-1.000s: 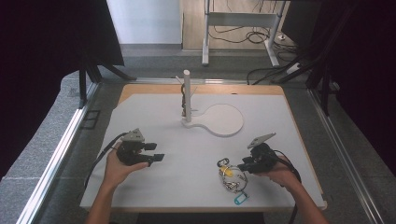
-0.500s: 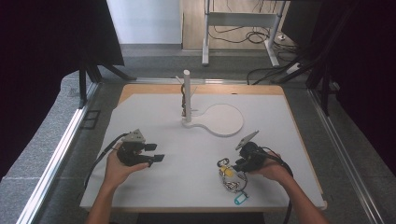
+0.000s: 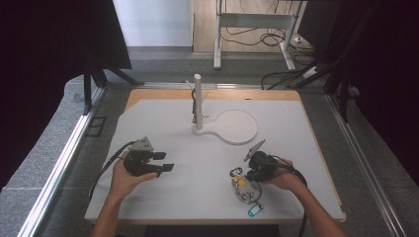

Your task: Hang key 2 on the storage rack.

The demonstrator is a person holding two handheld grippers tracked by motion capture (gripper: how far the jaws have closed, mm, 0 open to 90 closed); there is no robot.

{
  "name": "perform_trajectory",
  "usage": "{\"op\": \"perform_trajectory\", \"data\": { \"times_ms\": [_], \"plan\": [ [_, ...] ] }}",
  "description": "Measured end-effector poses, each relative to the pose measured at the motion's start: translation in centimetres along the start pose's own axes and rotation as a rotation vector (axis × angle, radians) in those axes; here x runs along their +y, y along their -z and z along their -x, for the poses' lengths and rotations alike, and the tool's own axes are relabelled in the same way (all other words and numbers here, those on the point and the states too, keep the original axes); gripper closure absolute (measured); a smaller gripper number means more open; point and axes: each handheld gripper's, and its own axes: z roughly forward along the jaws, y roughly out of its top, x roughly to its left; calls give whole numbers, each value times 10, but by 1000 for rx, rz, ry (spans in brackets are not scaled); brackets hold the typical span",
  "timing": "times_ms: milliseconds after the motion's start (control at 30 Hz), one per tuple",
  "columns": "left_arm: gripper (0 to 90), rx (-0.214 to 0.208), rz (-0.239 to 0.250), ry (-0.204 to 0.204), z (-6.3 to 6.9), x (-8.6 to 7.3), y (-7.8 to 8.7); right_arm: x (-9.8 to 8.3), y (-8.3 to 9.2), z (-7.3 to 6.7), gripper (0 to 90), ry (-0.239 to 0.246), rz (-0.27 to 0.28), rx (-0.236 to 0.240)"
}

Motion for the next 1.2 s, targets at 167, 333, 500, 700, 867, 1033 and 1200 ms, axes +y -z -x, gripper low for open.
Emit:
{"op": "perform_trajectory", "data": {
  "times_ms": [167,333,500,700,867,1033,1200],
  "plan": [
    [421,5,-4,-3,0,-1,-2,2,0,-2,844,1,-17,-1],
    [420,7,-2,-1,1,-1,-1,6,-1,-3,861,-10,-43,2],
    [420,10,2,-1,0,-2,2,3,2,0,863,-35,-62,15],
    [421,5,21,59,-8,-8,3,-2,16,8,865,-117,-51,63],
    [421,-1,30,58,-8,-7,8,-2,25,11,867,-126,-41,79],
    [421,-1,24,55,-8,-8,7,1,34,12,868,-146,-63,116],
    [421,4,28,57,-8,-8,9,2,45,17,869,-176,-26,112]
  ]
}}
